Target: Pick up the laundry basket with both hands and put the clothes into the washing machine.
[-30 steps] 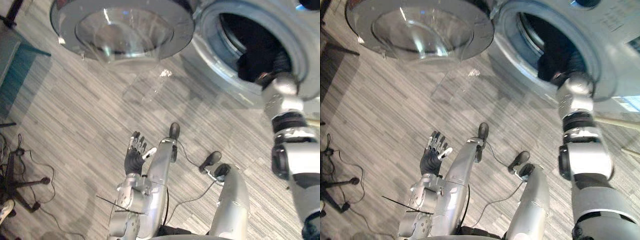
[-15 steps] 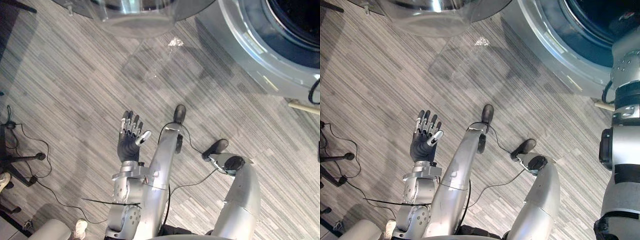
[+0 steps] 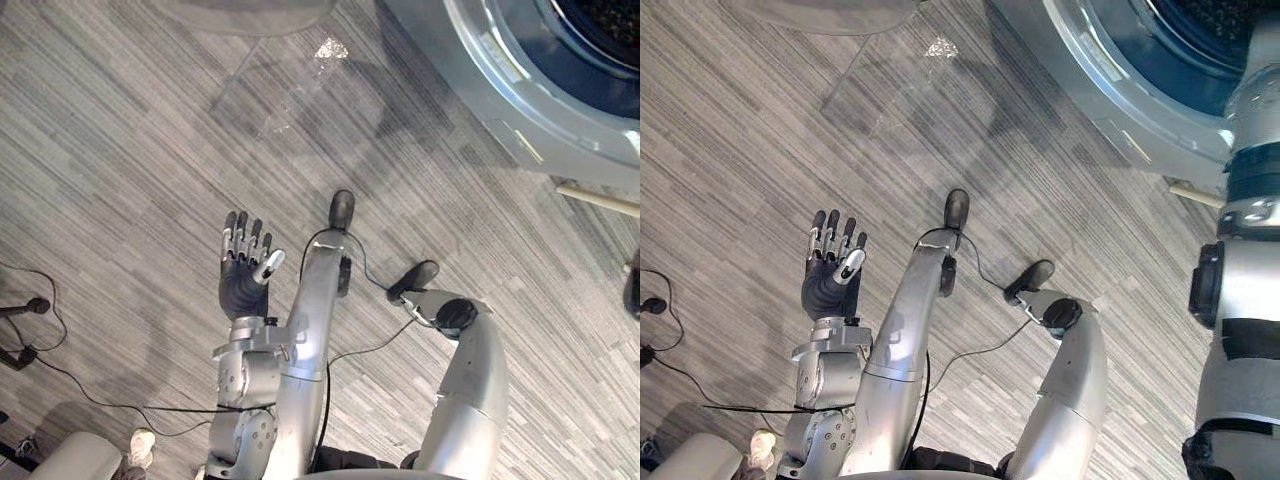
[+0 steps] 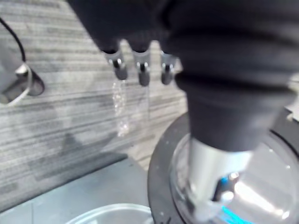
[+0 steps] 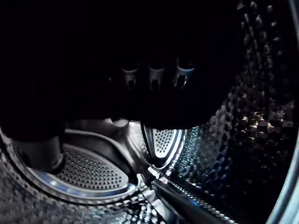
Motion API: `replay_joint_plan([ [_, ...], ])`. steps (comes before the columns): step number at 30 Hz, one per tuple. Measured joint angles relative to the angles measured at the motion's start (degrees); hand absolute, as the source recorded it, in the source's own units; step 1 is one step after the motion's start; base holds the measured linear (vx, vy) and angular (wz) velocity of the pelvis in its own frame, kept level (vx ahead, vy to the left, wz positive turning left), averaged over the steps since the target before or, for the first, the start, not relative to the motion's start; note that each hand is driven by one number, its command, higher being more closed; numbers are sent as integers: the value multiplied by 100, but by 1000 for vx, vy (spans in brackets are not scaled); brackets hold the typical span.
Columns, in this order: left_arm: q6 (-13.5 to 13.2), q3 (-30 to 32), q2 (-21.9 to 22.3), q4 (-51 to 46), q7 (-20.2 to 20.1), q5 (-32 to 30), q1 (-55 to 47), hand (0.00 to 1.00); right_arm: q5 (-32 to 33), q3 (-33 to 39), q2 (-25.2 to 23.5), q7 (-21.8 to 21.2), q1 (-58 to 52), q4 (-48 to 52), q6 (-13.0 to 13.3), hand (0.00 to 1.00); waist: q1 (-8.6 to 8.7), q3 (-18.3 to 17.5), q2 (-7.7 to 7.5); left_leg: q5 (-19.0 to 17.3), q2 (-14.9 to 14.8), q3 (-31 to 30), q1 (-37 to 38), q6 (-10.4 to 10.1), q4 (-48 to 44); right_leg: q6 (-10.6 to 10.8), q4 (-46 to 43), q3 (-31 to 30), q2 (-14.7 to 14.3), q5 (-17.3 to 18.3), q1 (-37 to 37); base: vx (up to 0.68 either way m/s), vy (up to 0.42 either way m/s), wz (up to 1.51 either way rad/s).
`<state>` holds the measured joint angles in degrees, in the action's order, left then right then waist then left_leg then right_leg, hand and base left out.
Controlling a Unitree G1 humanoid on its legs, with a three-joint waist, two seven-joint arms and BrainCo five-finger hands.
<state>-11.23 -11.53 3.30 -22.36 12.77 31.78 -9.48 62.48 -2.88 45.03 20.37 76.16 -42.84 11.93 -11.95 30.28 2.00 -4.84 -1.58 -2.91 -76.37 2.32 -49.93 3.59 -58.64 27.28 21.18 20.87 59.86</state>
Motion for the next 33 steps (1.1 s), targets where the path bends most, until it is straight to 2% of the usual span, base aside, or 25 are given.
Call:
replay_joint_plan([
  [2, -55, 73, -4, 114, 8, 14, 60, 0, -498, 80, -232, -93, -366, 117, -90, 0, 7, -2, -4, 8, -49, 56, 215, -12, 134, -46, 86, -44, -46, -42, -154, -110, -24, -2],
  [4, -62, 112, -15, 396, 8, 13, 193, 0, -937, 240, -547, -323, -619, 68, -302, 0, -3, -6, -6, 87, -92, 138, 524, -68, 448, -6, 327, -98, -117, -138, -343, -124, -22, -3],
  [8, -56, 262, -16, 727, -24, 10, 207, 0, -1304, 300, -914, -510, -1149, -253, -462, 0, -2, -13, -14, 248, -136, 162, 858, -78, 837, -12, 700, -46, -238, -300, -627, -85, -28, -2],
  [11, -59, 328, -14, 915, -33, 11, 285, 0, -1504, 503, -1140, -689, -1647, -408, -637, 0, 2, -14, -14, 342, -180, 200, 1064, -98, 1103, -106, 944, -31, -332, -416, -785, -59, -41, -3],
  [17, -48, 316, -24, 1298, -98, 0, 475, 0, -1660, 729, -1647, -853, -2178, -494, -694, 0, 15, -37, -27, 524, -233, 260, 1640, -177, 1625, -195, 1297, -27, -460, -518, -1206, -37, -69, 2],
  [21, -25, 334, -24, 1435, -144, -34, 511, 0, -1652, 1290, -2414, -804, -2885, -49, -652, 0, 73, -46, -43, 548, -271, 316, 2016, -214, 1798, -224, 1470, 2, -533, -535, -1561, 3, -85, 5],
  [24, -9, 532, 0, 1677, -152, -57, 525, 0, -1638, 1653, -3277, -709, -3778, 441, -545, 0, 215, -120, -171, 483, -291, 395, 2371, -207, 1775, -221, 1534, -68, -530, -535, -1883, 48, -81, -1],
  [27, 97, 675, 4, 1896, -156, -101, 525, 0, -1735, 1664, -3873, -629, -4780, 917, -530, 0, 362, -177, -274, 305, -349, 524, 2806, -218, 1740, -158, 1569, -144, -546, -496, -2310, 30, -70, -4],
  [29, 102, 763, -26, 2150, -162, -101, 472, 0, -1962, 1660, -4448, -602, -5885, 1284, -492, 0, 450, -302, -489, 112, -401, 820, 3507, -209, 1823, -92, 1599, -394, -532, -446, -2814, 15, -100, -14],
  [30, 109, 758, -30, 2206, -200, -103, 382, 0, -2001, 1656, -4596, -628, -6403, 1413, -457, 0, 556, -357, -551, 86, -406, 916, 3879, -206, 1918, -36, 1666, -439, -527, -405, -3134, 10, -82, -6],
  [31, 112, 755, -37, 2233, -247, -104, 348, 0, -2060, 1656, -4629, -630, -6631, 1490, -455, 0, 575, -409, -576, 86, -407, 964, 4006, -207, 1984, -51, 1703, -463, -527, -390, -3227, 6, -92, 2],
  [33, 184, 737, -136, 2325, -315, -107, 148, 0, -2423, 1692, -4689, -661, -7446, 1733, -446, 0, 749, -615, -636, 124, -521, 1282, 4545, -264, 2266, -53, 1895, -453, -532, -384, -3670, 25, -117, 8],
])
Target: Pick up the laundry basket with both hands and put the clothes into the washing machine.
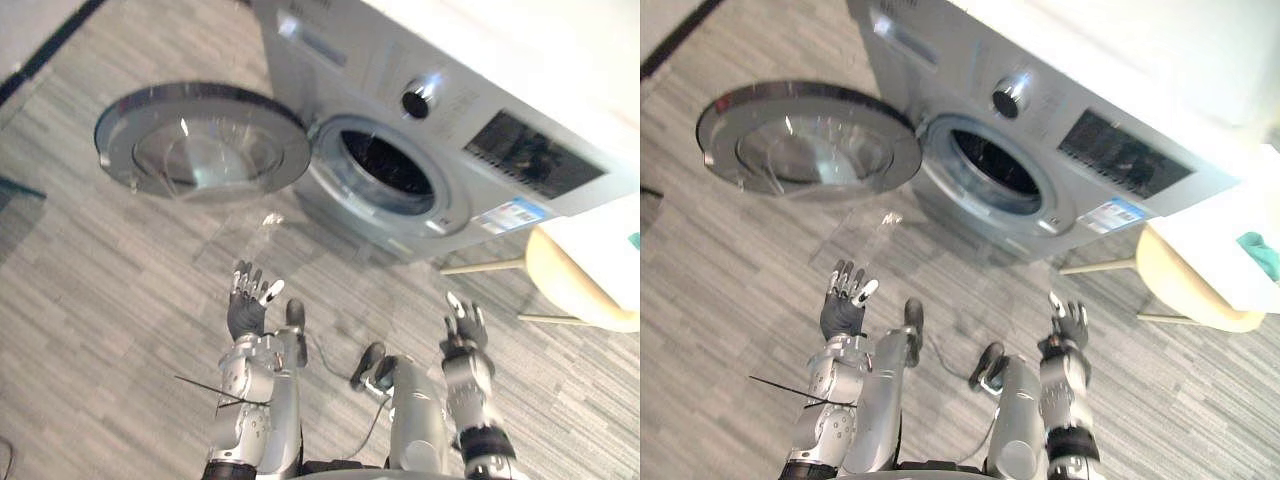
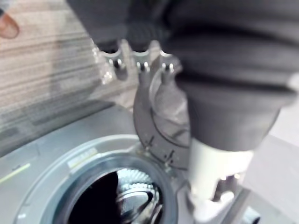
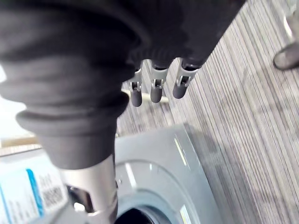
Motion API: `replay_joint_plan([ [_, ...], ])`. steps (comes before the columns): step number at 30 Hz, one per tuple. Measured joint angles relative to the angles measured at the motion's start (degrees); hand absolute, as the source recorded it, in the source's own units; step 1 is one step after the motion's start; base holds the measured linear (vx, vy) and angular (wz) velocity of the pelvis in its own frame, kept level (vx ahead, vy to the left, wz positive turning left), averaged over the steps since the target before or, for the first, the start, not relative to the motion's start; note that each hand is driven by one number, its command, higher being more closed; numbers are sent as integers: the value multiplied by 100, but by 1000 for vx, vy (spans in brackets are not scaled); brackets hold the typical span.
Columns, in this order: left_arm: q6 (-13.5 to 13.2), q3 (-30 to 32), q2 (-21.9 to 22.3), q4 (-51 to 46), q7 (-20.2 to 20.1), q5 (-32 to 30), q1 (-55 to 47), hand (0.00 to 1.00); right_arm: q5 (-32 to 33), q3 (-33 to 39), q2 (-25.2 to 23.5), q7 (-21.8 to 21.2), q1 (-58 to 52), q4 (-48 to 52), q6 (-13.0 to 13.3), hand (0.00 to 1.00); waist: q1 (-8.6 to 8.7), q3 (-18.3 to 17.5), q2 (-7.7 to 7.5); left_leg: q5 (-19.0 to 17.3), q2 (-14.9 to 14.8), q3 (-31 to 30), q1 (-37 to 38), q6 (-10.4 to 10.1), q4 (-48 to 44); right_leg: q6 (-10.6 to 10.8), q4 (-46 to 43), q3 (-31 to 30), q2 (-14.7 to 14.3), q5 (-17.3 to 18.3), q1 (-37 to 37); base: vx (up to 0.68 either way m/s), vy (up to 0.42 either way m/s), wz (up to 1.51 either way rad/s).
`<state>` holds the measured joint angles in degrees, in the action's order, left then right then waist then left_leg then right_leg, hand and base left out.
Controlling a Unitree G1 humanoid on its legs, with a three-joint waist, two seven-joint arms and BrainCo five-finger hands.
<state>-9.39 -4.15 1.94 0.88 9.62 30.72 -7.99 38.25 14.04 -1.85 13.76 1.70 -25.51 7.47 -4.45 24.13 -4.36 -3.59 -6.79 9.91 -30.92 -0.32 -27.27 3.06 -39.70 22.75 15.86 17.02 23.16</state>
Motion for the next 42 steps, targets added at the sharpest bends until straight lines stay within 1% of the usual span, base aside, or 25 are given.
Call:
replay_joint_plan([
  [2, 26, -10, -60, 88, -96, -4, -170, 0, -218, 129, -69, -22, -376, 64, 3, 0, 78, -136, -24, 33, -55, 192, 392, -51, 175, 7, 119, -41, -24, 1, -305, 17, -88, -11],
  [4, 87, -25, -68, 256, -197, -6, -418, 0, -313, 248, -146, -29, -928, 63, 1, 0, 88, -648, -25, 85, -126, 398, 851, -130, 532, 2, 417, -108, -153, -15, -594, 59, -110, -39],
  [7, 171, -34, -56, 488, -224, -49, -522, 0, -556, 294, -209, -54, -1284, 33, -66, 0, 201, -1056, -1, 181, -200, 541, 1444, -270, 971, 9, 749, -68, -254, -36, -1064, 91, -111, -28],
  [11, 244, -10, 43, 575, -225, -121, -584, 0, -627, 299, -232, -151, -1454, 36, -124, 0, 284, -1432, 136, 228, -541, 736, 2039, -297, 998, -63, 1083, -185, -646, -4, -1590, 90, -155, -31],
  [13, 252, 40, 103, 573, -223, -120, -628, 0, -632, 296, -216, -160, -1443, 41, -135, 0, 278, -1447, 215, 217, -787, 792, 2007, -265, 464, -190, 1242, -271, -862, -19, -1802, 57, -130, -37],
  [15, 274, 44, 135, 566, -242, -120, -811, 0, -720, 310, -218, -154, -1439, 48, -142, 0, 261, -1485, 338, 281, -1210, 746, 1777, -3, -723, -345, 1407, -431, -1165, 25, -2155, 40, -139, -46],
  [16, 285, 66, 131, 561, -259, -120, -878, 0, -744, 311, -227, -151, -1475, 78, -143, 0, 264, -1497, 355, 327, -1291, 730, 1725, 67, -948, -381, 1436, -448, -1214, 48, -2240, 108, -145, -39],
  [17, 340, 63, 134, 534, -350, -121, -1054, 0, -741, 317, -221, -128, -1537, 177, -151, 0, 241, -1511, 386, 267, -1316, 520, 1521, 39, -1591, -573, 1560, -587, -1369, 55, -2381, 113, -92, -32],
  [18, 361, 88, 136, 511, -361, -122, -1140, 0, -741, 316, -217, -123, -1534, 232, -152, 0, 207, -1535, 426, 151, -1214, 429, 1470, -64, -1812, -634, 1617, -672, -1411, 51, -2405, 158, -47, -59],
  [19, 392, 174, 151, 463, -368, -129, -1279, 0, -743, 303, -220, -130, -1481, 317, -151, 0, 161, -1568, 467, -61, -905, 317, 1457, -213, -1904, -700, 1677, -838, -1436, 37, -2405, 125, 23, -72],
  [21, 398, 341, 245, 281, -399, -176, -1541, 0, -745, 197, -212, -158, -1373, 461, -154, 0, 20, -1638, 604, -511, -200, -3, 1500, -309, -1329, -791, 1839, -1159, -1541, -40, -2395, 218, 47, -100],
  [22, 397, 484, 286, 147, -425, -191, -1647, 0, -754, 42, -219, -161, -1273, 456, -175, 0, 18, -1649, 618, -571, 157, -222, 1522, -277, -823, -713, 1891, -1264, -1601, -112, -2421, 246, 56, -89],
  [23, 395, 510, 294, 96, -429, -209, -1672, 0, -771, -49, -222, -165, -1242, 457, -175, 0, 11, -1662, 627, -567, 287, -333, 1591, -273, -515, -705, 1889, -1355, -1645, -112, -2434, 239, 55, -84],
  [24, 393, 599, 305, -22, -433, -217, -1710, 0, -825, -235, -222, -181, -1190, 452, -180, 0, -90, -1733, 698, -685, 312, -426, 1882, 87, -35, -669, 1899, -1554, -1780, -95, -2468, 307, 40, -74],
  [25, 387, 639, 288, -118, -430, -217, -1682, 0, -863, -512, -235, -245, -1190, 504, -195, 0, -88, -1816, 529, -730, 348, -331, 2036, 147, 165, -576, 2081, -1628, -1743, -113, -2586, 309, 32, -58],
  [29, 386, 413, 238, -244, -439, -217, -1506, 0, -837, -592, -231, -279, -1336, 875, -183, 0, -77, -1921, 296, -797, 549, -202, 2367, 233, 493, -322, 2026, -1649, -1511, 72, -2691, 197, 32, -8],
  [32, 389, 384, 189, -258, -418, -257, -1334, 0, -860, -663, -227, -387, -1352, 931, -169, 0, -60, -1776, 198, -1083, 575, 101, 2689, 271, 467, 308, -222, -1660, -1157, 336, -1823, 80, 6, -45],
  [33, 394, 383, 142, -264, -396, -297, -1349, 0, -874, -745, -224, -395, -1374, 926, -189, 0, -83, -1725, 197, -1189, 542, 311, 2826, 261, 430, 433, -1107, -1625, -900, 378, -1454, 26, -48, -72],
  [34, 398, 383, 131, -270, -356, -330, -1346, 0, -947, -761, -224, -391, -1373, 921, -226, 0, -89, -1692, 207, -1270, 446, 444, 2969, 214, 413, 385, -1448, -1521, -687, 392, -1300, 63, -98, -90],
  [35, 392, 382, 137, -344, -276, -333, -1348, 0, -1066, -773, -224, -388, -1374, 899, -273, 0, -74, -1686, 334, -1373, 203, 520, 3107, 74, 371, 224, -1492, -1221, -294, 405, -1152, 67, -104, -62],
  [37, 367, 457, 224, -364, -189, -330, -1461, 0, -1070, -702, -223, -388, -1392, 900, -281, 0, -78, -1673, 402, -1444, -30, 515, 3123, -55, 293, 97, -1243, -1026, 47, 360, -1059, 131, -176, -22],
  [38, 376, 456, 215, -322, -182, -325, -1450, 0, -1077, -583, -222, -386, -1404, 901, -314, 0, -103, -1668, 411, -1498, -258, 405, 3128, -223, 183, -60, -613, -974, 447, 199, -1111, 225, -345, 11],
  [40, 377, 476, 219, -254, -161, -316, -1439, 0, -1076, -413, -222, -366, -1428, 939, -317, 0, -90, -1668, 411, -1521, -431, 191, 3048, -406, 58, -63, 168, -1241, 681, -139, -1233, 200, -412, 45],
  [41, 381, 477, 222, -192, -170, -317, -1387, 0, -1075, -227, -220, -310, -1480, 1014, -340, 0, -20, -1701, 355, -1520, -513, -92, 2935, -590, -27, -162, 775, -1561, 847, -597, -1415, 113, -395, 72],
  [42, 380, 486, 229, -176, -161, -319, -1355, 0, -1074, -167, -220, -262, -1493, 1061, -341, 0, 40, -1717, 329, -1529, -550, -239, 2870, -707, -78, -177, 945, -1696, 886, -786, -1508, 122, -575, 94],
])
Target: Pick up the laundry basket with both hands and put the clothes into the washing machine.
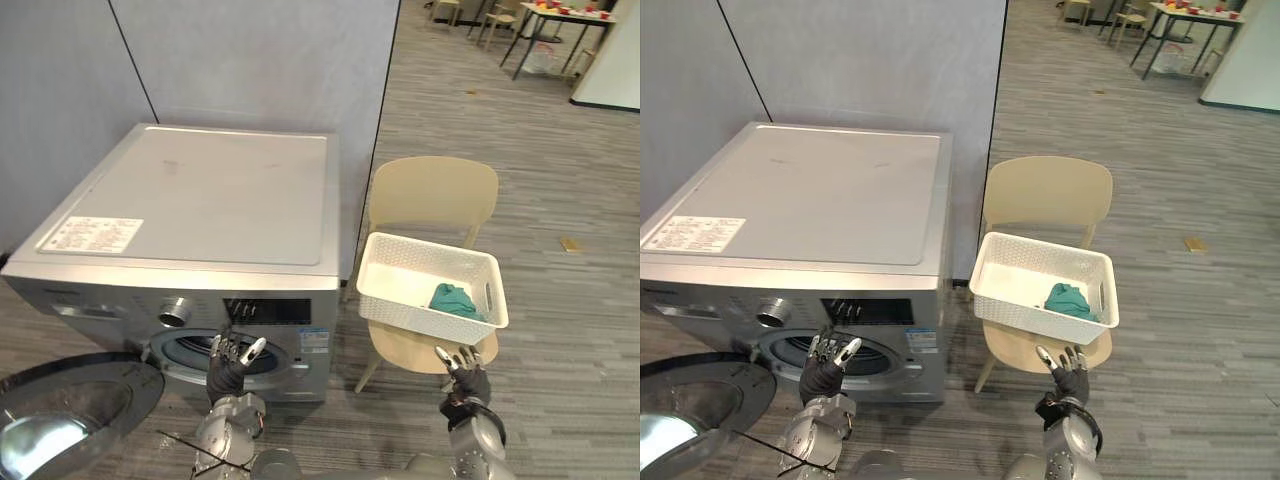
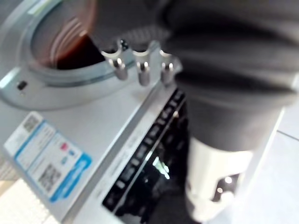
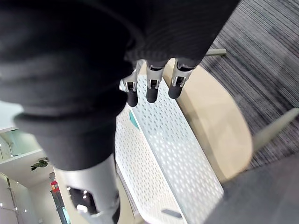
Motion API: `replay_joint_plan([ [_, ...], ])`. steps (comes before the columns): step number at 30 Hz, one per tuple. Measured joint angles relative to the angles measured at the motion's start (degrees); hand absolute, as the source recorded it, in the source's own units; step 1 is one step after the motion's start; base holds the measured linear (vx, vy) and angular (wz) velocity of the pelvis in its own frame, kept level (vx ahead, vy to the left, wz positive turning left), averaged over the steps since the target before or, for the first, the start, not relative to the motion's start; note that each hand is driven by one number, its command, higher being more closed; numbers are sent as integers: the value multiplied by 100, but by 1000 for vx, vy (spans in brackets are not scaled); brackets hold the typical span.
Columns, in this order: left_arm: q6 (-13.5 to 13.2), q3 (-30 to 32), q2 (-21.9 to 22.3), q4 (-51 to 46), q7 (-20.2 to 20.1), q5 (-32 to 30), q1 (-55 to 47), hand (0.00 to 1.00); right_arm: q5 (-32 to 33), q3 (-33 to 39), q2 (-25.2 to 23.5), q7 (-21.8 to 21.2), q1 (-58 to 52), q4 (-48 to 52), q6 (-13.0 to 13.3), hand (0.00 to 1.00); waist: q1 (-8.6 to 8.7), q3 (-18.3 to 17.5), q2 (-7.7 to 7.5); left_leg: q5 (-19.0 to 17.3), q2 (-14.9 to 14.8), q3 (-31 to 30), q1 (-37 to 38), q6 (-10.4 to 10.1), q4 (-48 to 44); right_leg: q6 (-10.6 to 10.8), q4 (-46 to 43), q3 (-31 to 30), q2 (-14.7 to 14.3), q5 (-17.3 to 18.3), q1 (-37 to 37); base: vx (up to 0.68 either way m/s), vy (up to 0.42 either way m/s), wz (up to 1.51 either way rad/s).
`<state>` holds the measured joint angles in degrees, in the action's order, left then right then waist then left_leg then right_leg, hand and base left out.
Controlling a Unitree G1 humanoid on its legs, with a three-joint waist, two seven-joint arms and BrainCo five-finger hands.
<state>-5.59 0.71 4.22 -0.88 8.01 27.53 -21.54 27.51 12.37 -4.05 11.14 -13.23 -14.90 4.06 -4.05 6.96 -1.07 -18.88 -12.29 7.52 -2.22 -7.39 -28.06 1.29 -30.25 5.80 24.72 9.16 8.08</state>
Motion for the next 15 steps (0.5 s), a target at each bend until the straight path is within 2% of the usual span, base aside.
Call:
replay_joint_plan([
  [1, -4, 14, -21, 37, 11, -6, 61, 0, 0, 108, -1, 37, -29, 66, 3, 0, 27, -74, -129, -17, -92, -246, -85, -268, -82, 477, 233, -133, 14, -197, -174, 74, -523, 66],
  [2, 0, -2, -3, 89, -3, -10, 79, 0, 3, 144, -2, 45, -32, 67, 3, 0, 29, -118, -104, -10, -193, -331, -101, -400, -74, 1053, 232, -27, -70, 77, -281, 83, -673, 45],
  [3, 12, -42, 1, 104, -22, -11, 40, 0, 2, 261, 15, 51, 10, 75, 3, 0, -11, -204, 49, 96, -460, -401, -50, -633, 107, 1355, 158, 290, -245, 566, -306, 82, -625, 5],
  [4, 47, -40, 9, 151, -11, -9, -10, 0, -1, 302, 113, 58, 63, 92, 3, 0, -2, -242, 298, 335, -797, -424, 80, -719, 423, 1241, -122, 472, -515, 711, -189, 95, -579, -9],
  [5, 56, 21, 18, 154, 17, -9, -37, 0, -4, 297, 148, 63, 63, 107, 3, 0, 3, -274, 344, 536, -899, -413, 136, -707, 599, 1177, -246, 534, -608, 836, -131, 126, -627, -8],
  [6, 53, 156, 31, 152, 33, -9, -85, 0, -4, 281, 231, 81, 81, 130, 3, 0, 9, -305, 384, 939, -1037, -425, 204, -703, 839, 1014, -458, 577, -765, 1037, -39, 123, -606, -3],
  [7, 21, 205, 34, 152, 29, -7, -103, 0, -10, 277, 237, 99, 153, 128, -7, 0, 2, -308, 400, 1348, -1196, -434, 199, -605, 916, 867, -517, 635, -953, 1161, -34, 111, -600, -4],
  [8, 19, 216, 35, 153, 30, 1, -108, 0, -19, 275, 262, 98, 205, 128, -11, 0, 2, -307, 394, 1566, -1269, -443, 176, -447, 912, 814, -494, 657, -1052, 1187, -54, 77, -475, -2],
  [9, 15, 224, 39, 153, 19, 26, -154, 0, -91, 237, 287, 90, 313, 128, -11, 0, 14, -311, 359, 1983, -1363, -527, 12, 21, 787, 674, -367, 759, -1218, 1198, -141, 73, -453, 8],
  [11, 16, 174, 32, 198, -56, 48, -156, 0, -188, 250, 347, 79, 386, 114, -10, 0, 27, -286, 319, 2732, -1538, -541, -415, 698, 375, 446, -7, 1022, -1439, 1090, -438, 88, -394, 34],
  [12, 16, 134, -1, 304, -140, 51, -136, 0, -199, 294, 360, 83, 395, 80, -5, 0, 34, -245, 266, 2858, -1610, -316, -691, 839, -63, 307, 288, 1203, -1466, 1007, -710, 81, -238, 62],
  [13, 20, 97, -33, 458, -194, 51, -124, 0, -211, 430, 401, 100, 383, 43, -3, 0, 40, -220, 218, 2614, -1540, 202, -940, 840, -734, 248, 547, 1381, -1470, 936, -929, 90, -206, 64],
  [14, 22, 87, -36, 545, -213, 50, -119, 0, -211, 544, 399, 104, 378, 42, 1, 0, 45, -218, 212, 2387, -1501, 508, -1021, 875, -986, 244, 670, 1493, -1480, 897, -1047, 45, -123, 70],
  [15, 32, 94, -39, 674, -295, 45, -111, 0, -212, 721, 410, 118, 380, 43, 13, 0, 46, -203, 182, 1924, -1327, 873, -1065, 844, -1188, 247, 865, 1650, -1481, 862, -1201, 69, -68, 56],
])
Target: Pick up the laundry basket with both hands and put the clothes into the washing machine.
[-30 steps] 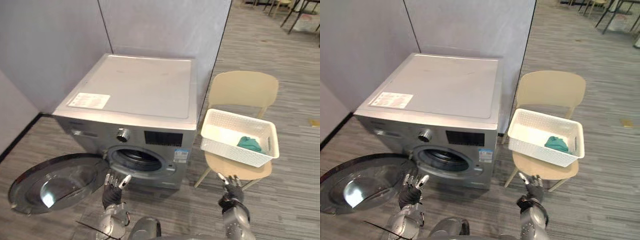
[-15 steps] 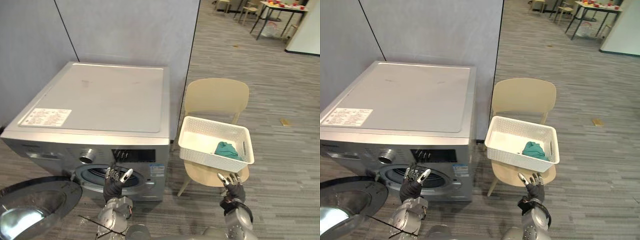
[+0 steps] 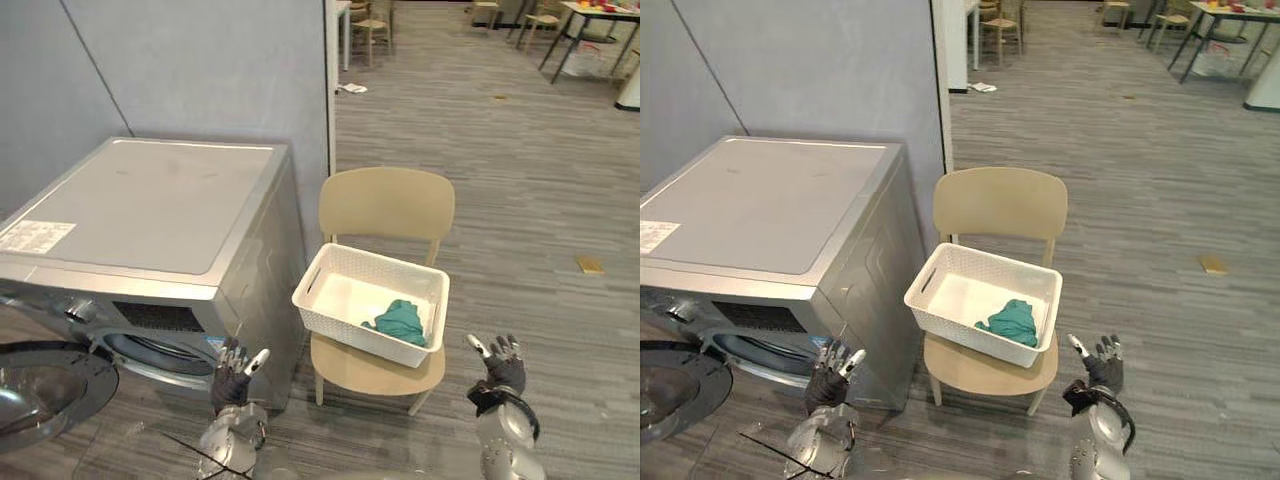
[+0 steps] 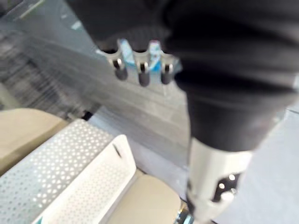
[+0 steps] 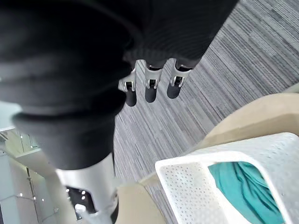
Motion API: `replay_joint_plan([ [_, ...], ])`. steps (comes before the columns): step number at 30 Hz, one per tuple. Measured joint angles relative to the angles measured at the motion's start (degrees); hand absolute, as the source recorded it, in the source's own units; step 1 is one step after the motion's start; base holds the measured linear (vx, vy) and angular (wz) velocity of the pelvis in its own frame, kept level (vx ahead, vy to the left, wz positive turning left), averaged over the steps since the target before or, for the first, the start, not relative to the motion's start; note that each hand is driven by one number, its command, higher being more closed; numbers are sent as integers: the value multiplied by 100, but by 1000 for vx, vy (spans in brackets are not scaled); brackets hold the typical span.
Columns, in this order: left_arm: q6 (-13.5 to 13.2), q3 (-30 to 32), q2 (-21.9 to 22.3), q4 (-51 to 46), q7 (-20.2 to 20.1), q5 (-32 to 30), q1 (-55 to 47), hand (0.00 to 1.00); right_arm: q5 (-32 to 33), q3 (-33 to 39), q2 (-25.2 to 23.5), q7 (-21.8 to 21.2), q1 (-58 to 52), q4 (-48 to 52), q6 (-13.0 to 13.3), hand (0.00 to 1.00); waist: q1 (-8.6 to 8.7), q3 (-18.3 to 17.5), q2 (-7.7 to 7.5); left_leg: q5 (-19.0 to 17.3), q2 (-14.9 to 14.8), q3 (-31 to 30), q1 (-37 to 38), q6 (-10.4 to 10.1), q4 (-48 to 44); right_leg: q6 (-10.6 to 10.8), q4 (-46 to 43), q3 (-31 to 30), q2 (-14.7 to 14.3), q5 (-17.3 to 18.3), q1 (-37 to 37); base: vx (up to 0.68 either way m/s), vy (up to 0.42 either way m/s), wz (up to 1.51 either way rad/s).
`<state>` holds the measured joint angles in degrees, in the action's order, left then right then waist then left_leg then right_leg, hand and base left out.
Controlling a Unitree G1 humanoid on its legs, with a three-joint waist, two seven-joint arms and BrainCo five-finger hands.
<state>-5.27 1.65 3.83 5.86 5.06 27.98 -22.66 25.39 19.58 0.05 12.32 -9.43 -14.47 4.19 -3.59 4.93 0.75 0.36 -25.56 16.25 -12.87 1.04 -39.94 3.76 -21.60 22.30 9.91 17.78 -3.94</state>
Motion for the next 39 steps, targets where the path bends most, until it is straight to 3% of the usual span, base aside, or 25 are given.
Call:
replay_joint_plan([
  [1, 2, -1, -1, 57, -39, -1, 1, 0, -1, 54, 32, 4, 2, 0, 1, 0, -7, -2, -4, -218, 134, 47, -25, -141, 6, 4, 83, 61, -1, -27, -44, 127, 12, 64],
  [2, 10, 7, 0, 161, -126, -16, -2, 0, -13, 140, 165, 2, 79, 0, -1, 0, -36, -1, -4, -597, 636, -57, -19, -542, 488, 57, 380, 143, -2, -188, -109, 109, 25, 37],
  [5, 7, 23, -3, 154, -138, -57, 53, 0, -35, 268, 166, 18, 475, -3, -2, 0, -25, 36, 3, -675, 1003, -35, 451, -557, 1699, 163, 838, 136, -32, -604, -104, 112, 87, 12],
  [8, 6, 5, -114, 154, -146, -72, 151, 0, -346, 267, 215, 30, 906, -2, -4, 0, -26, 169, -186, -676, 1220, 12, 667, -556, 1957, 270, 1203, 123, 40, -833, -313, 66, 123, -1],
  [11, -5, -210, -286, 152, -286, -168, 262, 0, -657, 187, 763, 10, 1341, -1, -1, 0, -34, 174, -227, -674, 1421, 96, 826, -552, 2290, 339, 1447, 92, 158, -1121, -362, 53, 144, 1],
  [13, -14, -233, -353, 156, -392, -167, 248, 0, -951, -289, 1482, -134, 1770, -99, -13, 0, -37, 188, -246, -674, 1568, 226, 846, -547, 2467, 444, 1630, -18, 264, -1253, -268, 40, 117, -29],
  [18, -30, -593, -655, 211, -526, -164, 287, 0, -1754, -1555, 2929, -576, 3006, -1288, -91, 0, -27, 340, -238, -659, 1557, 265, 598, -525, 2511, 436, 1719, -18, 235, -1419, 2, -17, 38, -15],
  [22, -31, -981, -686, 221, -639, -146, 383, 0, -2176, -2296, 3595, -822, 4020, -2322, -166, 0, -39, 714, -136, -570, 1568, 162, 239, -417, 2510, 423, 1692, 100, 231, -1538, 298, -91, 30, 9],
  [25, -38, -1035, -699, 203, -638, -109, 461, 0, -2343, -2726, 3789, -1011, 4498, -2840, -244, 0, -53, 979, -75, -558, 1568, 99, 77, -397, 2482, 420, 1596, 138, 241, -1541, 453, -58, 28, 11],
  [27, -45, -1028, -721, 136, -633, -93, 575, 0, -2613, -3215, 4051, -1154, 4919, -3095, -273, 0, -60, 1256, 11, -478, 1571, 29, -163, -284, 2323, 419, 1380, 229, 307, -1540, 662, -87, 30, 13],
  [30, -114, -1018, -740, -80, -630, -87, 639, 0, -3010, -3661, 4345, -1371, 5300, -3204, -268, 0, -92, 1595, 155, -473, 1554, -52, -376, -276, 2167, 394, 1102, 279, 357, -1515, 907, -68, 29, 5],
  [33, -193, -1007, -757, -282, -627, 4, 726, 0, -3243, -4018, 4510, -1431, 5553, -3369, -213, 0, -194, 1824, 178, -410, 1558, -56, -595, -183, 2070, 319, 807, 288, 437, -1435, 1212, -66, 3, -2],
  [39, -279, -1003, -750, -548, -609, 49, 898, 0, -3587, -4274, 4626, -1487, 5963, -3635, -212, 0, -221, 2156, 234, -336, 1551, -200, -1013, -153, 1984, 174, 246, 408, 542, -1255, 1737, -65, -23, 8],
])
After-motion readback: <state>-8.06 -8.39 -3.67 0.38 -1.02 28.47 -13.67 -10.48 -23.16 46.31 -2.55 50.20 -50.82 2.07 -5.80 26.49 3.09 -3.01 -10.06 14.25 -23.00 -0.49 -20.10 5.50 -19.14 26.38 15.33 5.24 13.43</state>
